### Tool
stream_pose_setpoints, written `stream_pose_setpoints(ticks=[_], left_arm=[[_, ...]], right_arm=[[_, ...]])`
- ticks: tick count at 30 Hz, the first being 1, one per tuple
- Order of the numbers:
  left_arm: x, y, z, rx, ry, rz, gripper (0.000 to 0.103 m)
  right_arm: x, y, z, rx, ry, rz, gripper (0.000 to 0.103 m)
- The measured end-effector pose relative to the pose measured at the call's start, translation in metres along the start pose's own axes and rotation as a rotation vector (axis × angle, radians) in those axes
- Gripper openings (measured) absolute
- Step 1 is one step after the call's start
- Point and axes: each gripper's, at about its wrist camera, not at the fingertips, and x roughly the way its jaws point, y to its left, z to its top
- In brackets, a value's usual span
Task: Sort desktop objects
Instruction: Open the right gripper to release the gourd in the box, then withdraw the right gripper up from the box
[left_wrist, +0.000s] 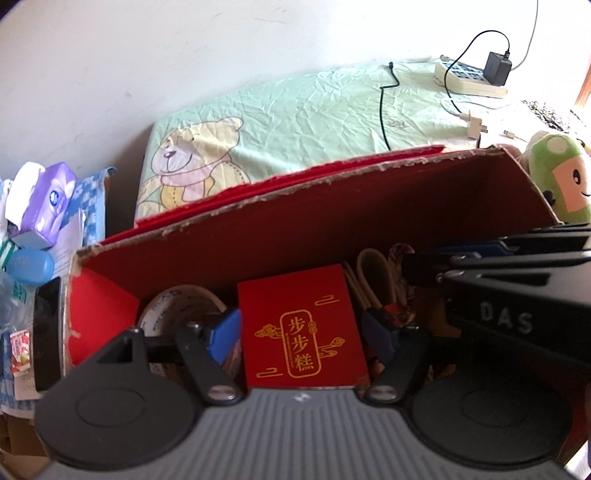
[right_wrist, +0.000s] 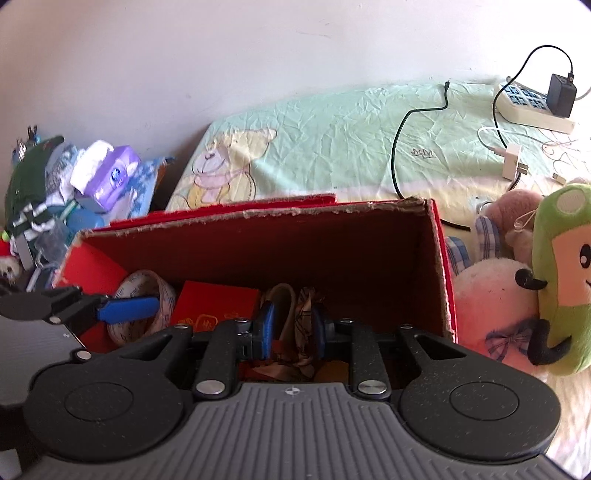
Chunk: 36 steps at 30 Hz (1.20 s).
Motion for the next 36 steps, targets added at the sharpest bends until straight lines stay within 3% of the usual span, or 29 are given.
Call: stream_pose_setpoints(ticks=[5, 13, 36], left_arm=[[0.002, 0.000, 0.001, -0.015, 0.009, 0.024, 0.081], [0.004, -0.001, 0.002, -0.018, 0.003, 0.090, 0.082], [0.010, -0.003, 0.003, -0.004, 0.051, 0.134, 0.082]], right_arm=[[0.001, 0.002, -0.002, 0.001, 0.001, -0.006, 0.023], [0.007, 0.001, -0.001, 0.011, 0.034, 0.001, 0.023], [0.013, 0.001, 0.000, 0.008, 0.087, -0.017, 0.022]])
